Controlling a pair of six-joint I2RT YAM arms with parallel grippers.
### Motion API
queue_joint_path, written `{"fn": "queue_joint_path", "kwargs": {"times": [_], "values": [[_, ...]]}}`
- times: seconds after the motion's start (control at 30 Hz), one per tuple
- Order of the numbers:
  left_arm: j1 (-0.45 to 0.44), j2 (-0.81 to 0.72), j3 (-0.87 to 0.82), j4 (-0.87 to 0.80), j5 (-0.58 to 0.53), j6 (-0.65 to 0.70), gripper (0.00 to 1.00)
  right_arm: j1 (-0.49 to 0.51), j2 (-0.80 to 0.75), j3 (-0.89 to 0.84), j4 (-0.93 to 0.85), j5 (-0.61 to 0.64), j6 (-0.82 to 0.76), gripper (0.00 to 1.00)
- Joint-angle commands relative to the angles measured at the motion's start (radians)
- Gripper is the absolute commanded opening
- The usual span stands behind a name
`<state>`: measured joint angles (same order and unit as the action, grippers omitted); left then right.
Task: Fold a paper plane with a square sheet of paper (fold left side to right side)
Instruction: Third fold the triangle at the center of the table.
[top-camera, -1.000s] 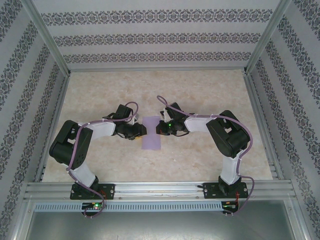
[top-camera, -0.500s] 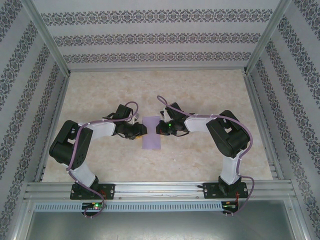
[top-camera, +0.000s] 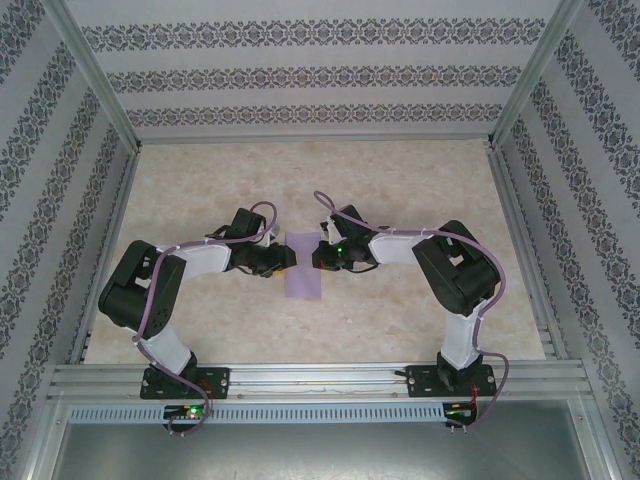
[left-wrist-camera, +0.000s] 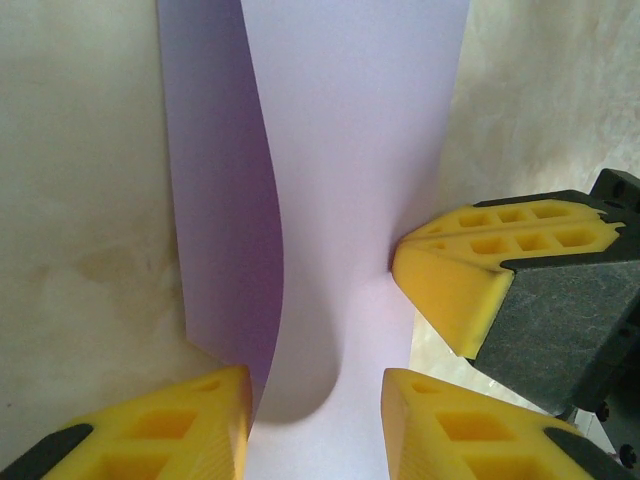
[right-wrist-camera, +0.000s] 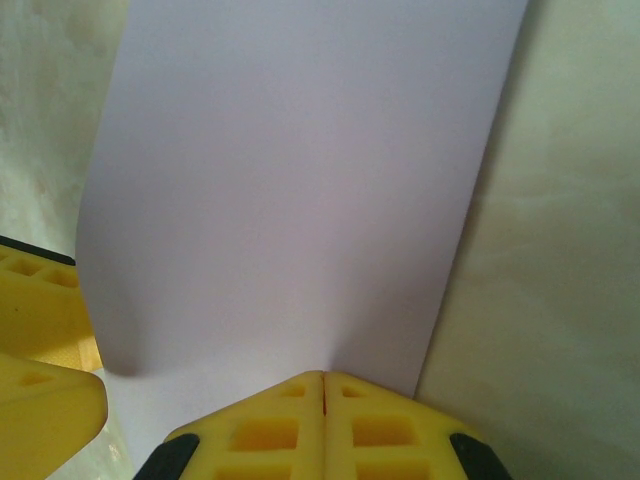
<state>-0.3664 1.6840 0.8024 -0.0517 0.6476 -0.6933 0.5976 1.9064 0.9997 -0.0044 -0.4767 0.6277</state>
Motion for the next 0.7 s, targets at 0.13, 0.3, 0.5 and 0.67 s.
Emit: {"fn": "queue_joint_path", "kwargs": {"times": [0.13, 0.3, 0.5, 0.67], "values": [[-0.001, -0.018, 0.003, -0.023, -0.006, 0.026, 0.38, -0.007, -0.003, -0.008, -0.064, 0.029, -0.019, 0.0], [0.007, -0.02, 0.0, 0.025, 0.033, 0.012, 0.39, -0.008, -0.004, -0.006, -0.065, 0.027, -0.019, 0.0], [0.019, 0.007, 0.015, 0.016, 0.067, 0.047, 0.4, -0.008, -0.005, -0.006, -0.066, 0.027, -0.022, 0.0], [0.038, 0.023, 0.024, -0.014, 0.075, 0.091, 0.4, -0.009, -0.004, -0.007, -0.068, 0.027, -0.023, 0.0]]}}
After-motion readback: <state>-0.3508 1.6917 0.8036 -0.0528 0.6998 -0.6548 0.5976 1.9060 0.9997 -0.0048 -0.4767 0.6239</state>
